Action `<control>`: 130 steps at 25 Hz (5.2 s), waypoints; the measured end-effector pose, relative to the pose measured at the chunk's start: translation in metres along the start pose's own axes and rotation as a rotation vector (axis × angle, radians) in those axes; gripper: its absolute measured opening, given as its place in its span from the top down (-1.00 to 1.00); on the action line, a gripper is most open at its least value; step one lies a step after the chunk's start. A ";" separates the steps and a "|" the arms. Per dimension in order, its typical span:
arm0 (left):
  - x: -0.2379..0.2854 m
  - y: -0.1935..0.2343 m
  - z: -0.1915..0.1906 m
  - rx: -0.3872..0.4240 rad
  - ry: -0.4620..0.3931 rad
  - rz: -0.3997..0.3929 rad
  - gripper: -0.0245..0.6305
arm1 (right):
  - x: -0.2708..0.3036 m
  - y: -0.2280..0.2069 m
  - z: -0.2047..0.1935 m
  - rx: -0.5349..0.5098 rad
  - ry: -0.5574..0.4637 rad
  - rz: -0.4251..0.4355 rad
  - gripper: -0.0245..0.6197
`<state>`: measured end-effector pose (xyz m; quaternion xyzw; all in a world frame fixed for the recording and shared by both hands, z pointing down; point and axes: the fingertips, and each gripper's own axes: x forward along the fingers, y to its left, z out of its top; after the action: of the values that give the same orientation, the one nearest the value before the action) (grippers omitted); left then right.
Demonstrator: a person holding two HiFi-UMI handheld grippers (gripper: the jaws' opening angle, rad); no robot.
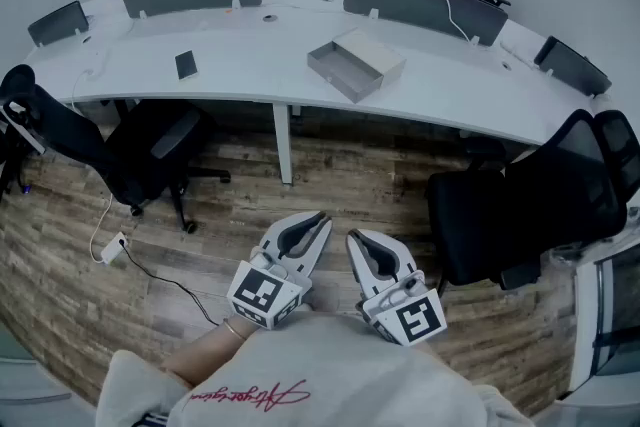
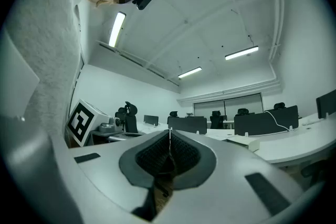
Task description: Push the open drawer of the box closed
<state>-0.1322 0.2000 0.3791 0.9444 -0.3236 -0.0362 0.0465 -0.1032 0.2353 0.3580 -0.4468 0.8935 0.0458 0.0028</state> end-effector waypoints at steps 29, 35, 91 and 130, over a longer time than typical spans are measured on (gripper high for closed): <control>0.002 0.010 -0.011 -0.031 0.019 -0.021 0.78 | 0.005 0.000 -0.006 0.038 0.004 -0.045 0.87; 0.024 0.028 -0.004 -0.012 0.014 -0.016 0.78 | 0.024 -0.023 -0.004 0.032 -0.009 -0.047 0.87; 0.321 0.226 0.019 0.053 -0.033 0.242 0.78 | 0.231 -0.334 -0.022 0.022 -0.038 0.116 0.87; 0.336 0.363 -0.151 0.309 0.461 0.364 0.45 | 0.214 -0.339 -0.034 0.056 -0.028 0.121 0.87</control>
<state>-0.0733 -0.2816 0.5566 0.8503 -0.4697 0.2367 -0.0195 0.0401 -0.1403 0.3551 -0.3912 0.9196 0.0271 0.0249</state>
